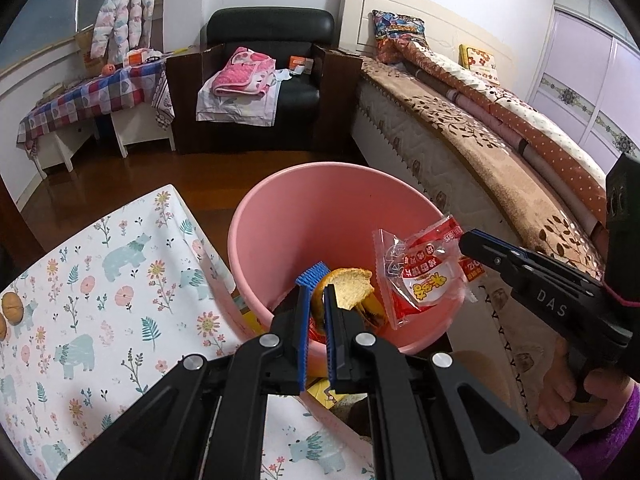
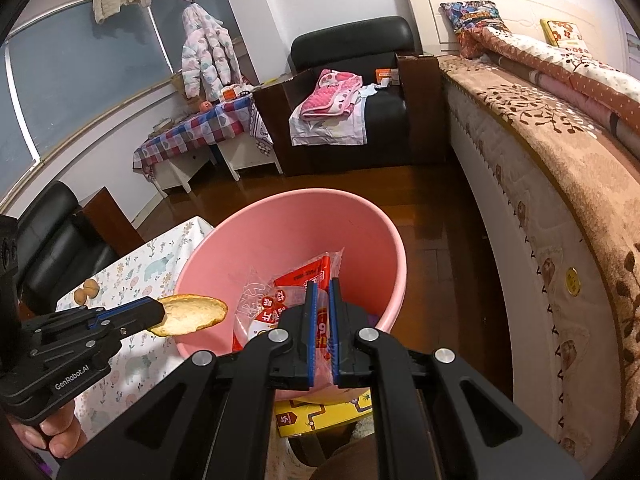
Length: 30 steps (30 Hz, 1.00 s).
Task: Collect trash
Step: 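Open the right gripper to drop the red-and-white snack bag into the bucket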
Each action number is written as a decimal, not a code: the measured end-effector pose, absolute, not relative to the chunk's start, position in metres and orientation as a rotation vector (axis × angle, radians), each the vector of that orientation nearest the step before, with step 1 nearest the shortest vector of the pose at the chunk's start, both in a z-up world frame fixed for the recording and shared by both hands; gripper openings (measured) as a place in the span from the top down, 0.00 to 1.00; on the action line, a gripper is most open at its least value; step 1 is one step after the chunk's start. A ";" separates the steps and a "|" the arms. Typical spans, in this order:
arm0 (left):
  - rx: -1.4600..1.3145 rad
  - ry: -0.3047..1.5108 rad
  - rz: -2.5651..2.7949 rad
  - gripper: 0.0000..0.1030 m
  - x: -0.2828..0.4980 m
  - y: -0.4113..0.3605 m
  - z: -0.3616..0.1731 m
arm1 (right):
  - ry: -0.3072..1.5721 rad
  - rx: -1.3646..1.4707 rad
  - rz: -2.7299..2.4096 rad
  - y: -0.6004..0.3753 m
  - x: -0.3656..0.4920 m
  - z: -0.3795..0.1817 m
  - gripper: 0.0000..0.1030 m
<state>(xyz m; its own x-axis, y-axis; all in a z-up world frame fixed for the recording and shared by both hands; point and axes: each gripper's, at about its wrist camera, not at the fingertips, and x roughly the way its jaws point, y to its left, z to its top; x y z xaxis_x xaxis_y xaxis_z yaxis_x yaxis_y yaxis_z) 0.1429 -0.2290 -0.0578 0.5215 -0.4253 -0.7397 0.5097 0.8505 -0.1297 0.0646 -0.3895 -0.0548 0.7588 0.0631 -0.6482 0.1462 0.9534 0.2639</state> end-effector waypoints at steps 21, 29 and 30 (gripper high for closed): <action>0.104 0.858 -0.565 0.92 0.141 -0.234 -0.059 | 0.715 0.314 -0.044 -0.388 0.066 -0.057 0.94; 0.093 0.848 -0.569 0.67 0.138 -0.231 -0.055 | 0.716 0.314 -0.043 -0.388 0.066 -0.057 0.94; 0.095 0.848 -0.568 0.67 0.138 -0.231 -0.055 | 0.716 0.313 -0.043 -0.388 0.066 -0.057 0.94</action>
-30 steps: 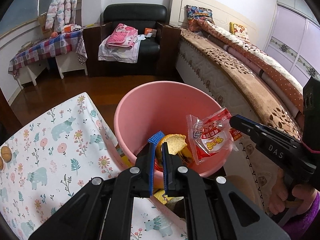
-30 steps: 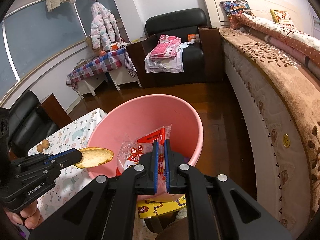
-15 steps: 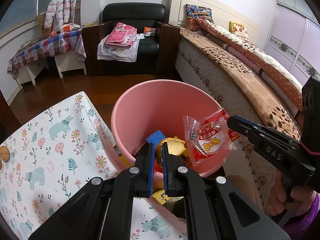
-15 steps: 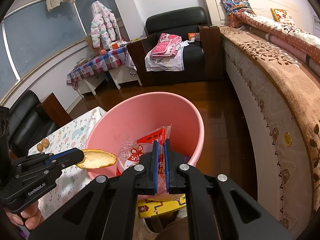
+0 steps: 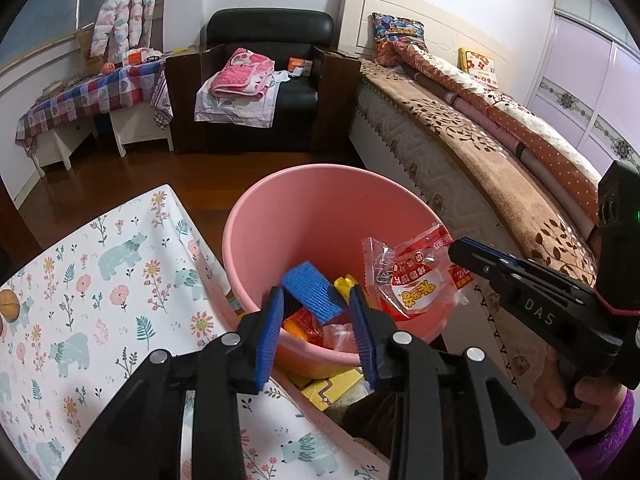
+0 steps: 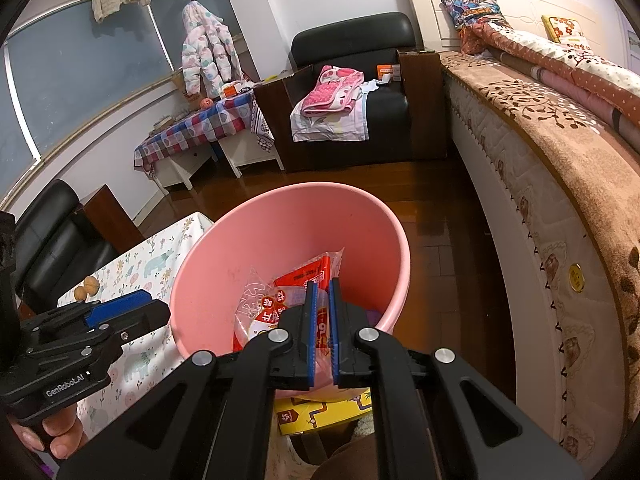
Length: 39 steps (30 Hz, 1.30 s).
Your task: Collect trash
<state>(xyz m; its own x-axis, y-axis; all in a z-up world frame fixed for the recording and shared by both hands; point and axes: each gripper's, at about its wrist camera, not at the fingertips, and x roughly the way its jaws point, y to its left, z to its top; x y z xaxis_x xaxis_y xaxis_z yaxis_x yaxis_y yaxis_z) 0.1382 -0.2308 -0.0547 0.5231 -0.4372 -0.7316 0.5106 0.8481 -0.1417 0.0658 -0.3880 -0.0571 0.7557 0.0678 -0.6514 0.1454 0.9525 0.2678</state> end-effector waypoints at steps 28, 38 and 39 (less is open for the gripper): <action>0.071 0.836 -0.522 0.59 0.133 -0.220 -0.047 | 0.718 0.367 0.024 -0.373 0.059 -0.060 0.68; 0.051 0.828 -0.494 0.59 0.128 -0.210 -0.040 | 0.722 0.335 0.048 -0.364 0.055 -0.054 0.68; 0.049 0.826 -0.492 0.59 0.127 -0.209 -0.039 | 0.722 0.331 0.050 -0.363 0.054 -0.053 0.68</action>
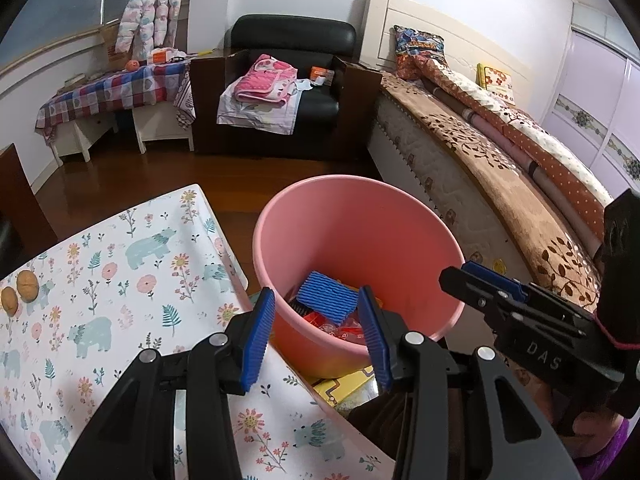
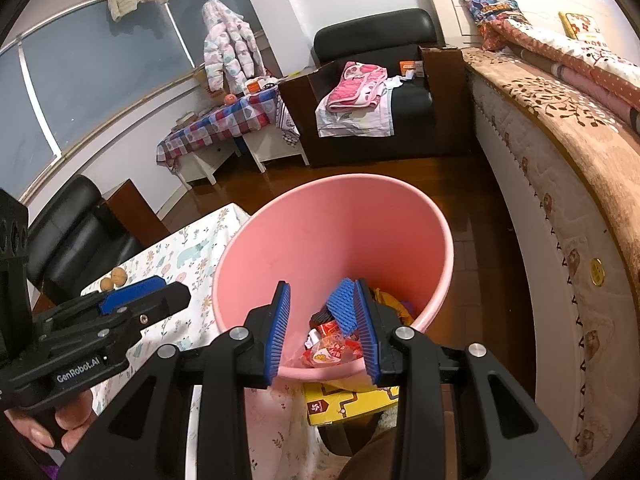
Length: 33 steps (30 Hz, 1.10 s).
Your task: Collect trash
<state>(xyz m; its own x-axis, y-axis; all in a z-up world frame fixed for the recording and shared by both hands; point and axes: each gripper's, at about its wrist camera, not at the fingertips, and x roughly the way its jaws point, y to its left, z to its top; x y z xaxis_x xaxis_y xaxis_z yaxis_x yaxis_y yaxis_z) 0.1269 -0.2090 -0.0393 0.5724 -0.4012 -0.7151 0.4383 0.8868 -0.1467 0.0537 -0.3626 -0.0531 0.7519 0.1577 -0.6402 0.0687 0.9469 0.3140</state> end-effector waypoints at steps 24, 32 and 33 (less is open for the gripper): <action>-0.019 0.742 -0.381 0.59 0.102 -0.166 -0.013 | 0.601 0.209 0.022 -0.310 0.020 -0.014 0.66; -0.034 0.701 -0.342 0.59 0.091 -0.150 -0.003 | 0.552 0.185 0.036 -0.288 0.008 -0.005 0.50; -0.034 0.696 -0.339 0.59 0.089 -0.149 -0.003 | 0.552 0.182 0.038 -0.286 0.007 -0.004 0.47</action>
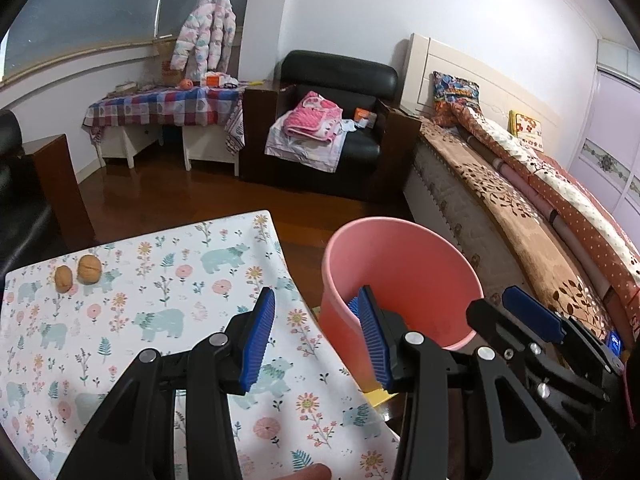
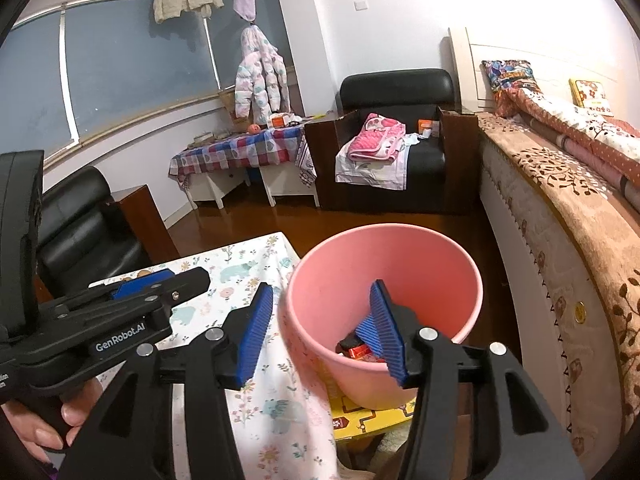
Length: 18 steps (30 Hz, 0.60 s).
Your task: Collect trash
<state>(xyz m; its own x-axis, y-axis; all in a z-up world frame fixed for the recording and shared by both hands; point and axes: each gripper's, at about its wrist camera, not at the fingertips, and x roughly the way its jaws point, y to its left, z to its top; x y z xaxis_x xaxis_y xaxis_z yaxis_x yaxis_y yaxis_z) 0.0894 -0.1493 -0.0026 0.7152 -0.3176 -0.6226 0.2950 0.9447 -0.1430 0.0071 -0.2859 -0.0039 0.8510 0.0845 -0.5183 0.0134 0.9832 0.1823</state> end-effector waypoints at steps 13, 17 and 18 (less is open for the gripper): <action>-0.053 0.636 -0.294 0.65 0.067 -0.129 0.008 | 0.504 0.158 -0.046 -0.264 -0.013 0.002 0.43; -0.045 0.626 -0.283 0.66 0.062 -0.127 0.010 | 0.504 0.153 -0.064 -0.258 -0.017 0.002 0.43; -0.043 0.624 -0.283 0.67 0.060 -0.126 0.010 | 0.504 0.151 -0.064 -0.258 -0.019 0.002 0.43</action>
<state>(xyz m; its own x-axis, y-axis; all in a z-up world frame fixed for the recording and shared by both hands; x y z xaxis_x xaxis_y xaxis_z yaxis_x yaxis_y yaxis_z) 0.0601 -0.1264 0.0101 0.7742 -0.2740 -0.5705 0.2484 0.9607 -0.1243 -0.0185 -0.2577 0.0018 0.8738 -0.0237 -0.4857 0.0979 0.9869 0.1280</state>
